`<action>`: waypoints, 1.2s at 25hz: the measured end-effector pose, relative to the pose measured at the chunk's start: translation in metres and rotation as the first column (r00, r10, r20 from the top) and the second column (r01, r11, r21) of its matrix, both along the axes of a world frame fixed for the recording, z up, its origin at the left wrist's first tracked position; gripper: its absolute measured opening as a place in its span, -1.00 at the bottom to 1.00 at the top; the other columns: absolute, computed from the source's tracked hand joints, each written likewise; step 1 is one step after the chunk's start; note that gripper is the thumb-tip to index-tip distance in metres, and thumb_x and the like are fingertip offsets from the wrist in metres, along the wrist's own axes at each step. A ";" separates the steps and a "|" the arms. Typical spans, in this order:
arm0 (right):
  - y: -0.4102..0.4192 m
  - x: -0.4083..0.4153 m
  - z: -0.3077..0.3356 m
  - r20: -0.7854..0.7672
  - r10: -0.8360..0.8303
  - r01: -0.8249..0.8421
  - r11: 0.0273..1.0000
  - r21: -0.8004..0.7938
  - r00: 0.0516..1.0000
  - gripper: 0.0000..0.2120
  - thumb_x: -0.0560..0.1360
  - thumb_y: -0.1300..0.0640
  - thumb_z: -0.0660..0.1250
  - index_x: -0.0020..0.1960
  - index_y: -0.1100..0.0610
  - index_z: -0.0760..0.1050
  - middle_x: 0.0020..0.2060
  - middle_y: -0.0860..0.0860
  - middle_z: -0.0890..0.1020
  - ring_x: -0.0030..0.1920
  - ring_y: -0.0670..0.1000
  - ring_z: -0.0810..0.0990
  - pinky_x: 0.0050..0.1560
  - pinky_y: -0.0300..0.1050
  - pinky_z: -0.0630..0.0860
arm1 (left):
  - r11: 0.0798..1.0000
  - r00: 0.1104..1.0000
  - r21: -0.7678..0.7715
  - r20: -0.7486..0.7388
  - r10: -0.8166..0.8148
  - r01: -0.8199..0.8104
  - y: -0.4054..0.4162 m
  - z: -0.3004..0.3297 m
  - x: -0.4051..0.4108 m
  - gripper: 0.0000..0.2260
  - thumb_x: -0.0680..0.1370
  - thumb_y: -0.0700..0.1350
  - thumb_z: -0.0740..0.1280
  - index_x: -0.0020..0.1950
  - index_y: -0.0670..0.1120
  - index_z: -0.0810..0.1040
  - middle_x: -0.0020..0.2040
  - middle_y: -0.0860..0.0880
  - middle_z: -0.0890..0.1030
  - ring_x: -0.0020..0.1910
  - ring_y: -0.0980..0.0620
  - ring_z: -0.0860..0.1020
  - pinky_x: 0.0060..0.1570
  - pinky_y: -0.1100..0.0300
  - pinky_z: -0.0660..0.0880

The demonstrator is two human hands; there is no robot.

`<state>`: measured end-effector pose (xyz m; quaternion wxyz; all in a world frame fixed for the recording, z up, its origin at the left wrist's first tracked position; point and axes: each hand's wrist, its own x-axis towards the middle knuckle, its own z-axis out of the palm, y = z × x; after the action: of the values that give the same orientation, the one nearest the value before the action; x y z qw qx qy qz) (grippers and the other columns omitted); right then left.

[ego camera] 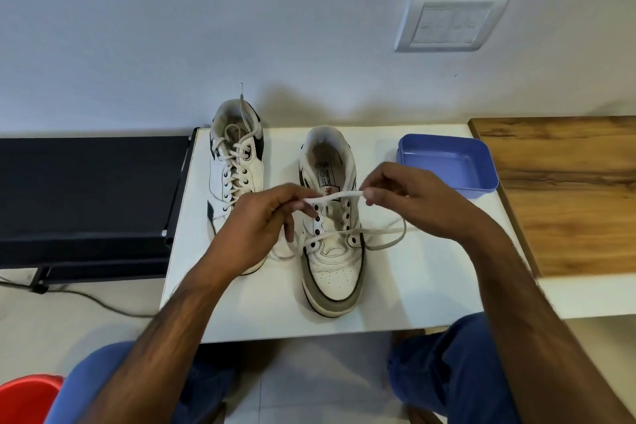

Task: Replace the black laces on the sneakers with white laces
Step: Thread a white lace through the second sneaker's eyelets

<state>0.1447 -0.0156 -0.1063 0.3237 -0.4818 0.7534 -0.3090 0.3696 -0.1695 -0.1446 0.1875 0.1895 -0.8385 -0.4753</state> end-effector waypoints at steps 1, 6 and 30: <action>-0.004 0.010 0.002 0.003 0.054 -0.053 0.998 -0.033 0.999 -0.84 0.59 -0.10 0.35 0.10 -0.08 0.61 -0.06 -0.15 0.69 0.01 -0.14 0.64 0.08 -0.15 0.56 | 0.999 0.999 0.007 -0.025 0.033 -0.032 0.003 0.001 -0.002 -0.85 0.65 -0.27 0.29 0.13 -0.05 0.56 -0.09 0.13 0.73 -0.40 0.02 0.62 -0.28 0.25 0.52; -0.021 0.040 -0.006 0.217 0.193 -0.175 0.979 -0.102 0.957 -0.84 0.57 0.11 0.44 0.13 0.09 0.67 -0.12 -0.03 0.72 -0.06 -0.07 0.69 0.05 -0.06 0.61 | 0.989 0.989 -0.102 -0.117 0.090 -0.103 0.021 0.008 -0.007 -0.89 0.57 -0.18 0.43 0.01 -0.15 0.53 -0.23 0.14 0.66 -0.28 0.14 0.64 -0.26 0.30 0.51; -0.010 0.010 -0.016 -0.012 0.190 -0.190 0.981 0.045 0.982 -0.88 0.48 0.13 0.53 0.01 -0.01 0.75 -0.26 -0.26 0.64 -0.19 -0.23 0.59 -0.22 -0.37 0.45 | 0.704 0.933 -0.624 0.316 -0.169 0.339 0.005 -0.014 -0.002 -0.62 0.52 -0.17 0.47 0.30 0.07 0.54 0.37 -0.01 0.39 0.13 -0.04 0.48 -0.05 -0.04 0.51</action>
<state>0.1543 -0.0253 -0.1226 0.3562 -0.5468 0.7131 -0.2561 0.3672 -0.1642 -0.1589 0.0744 0.0462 -0.9865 -0.1381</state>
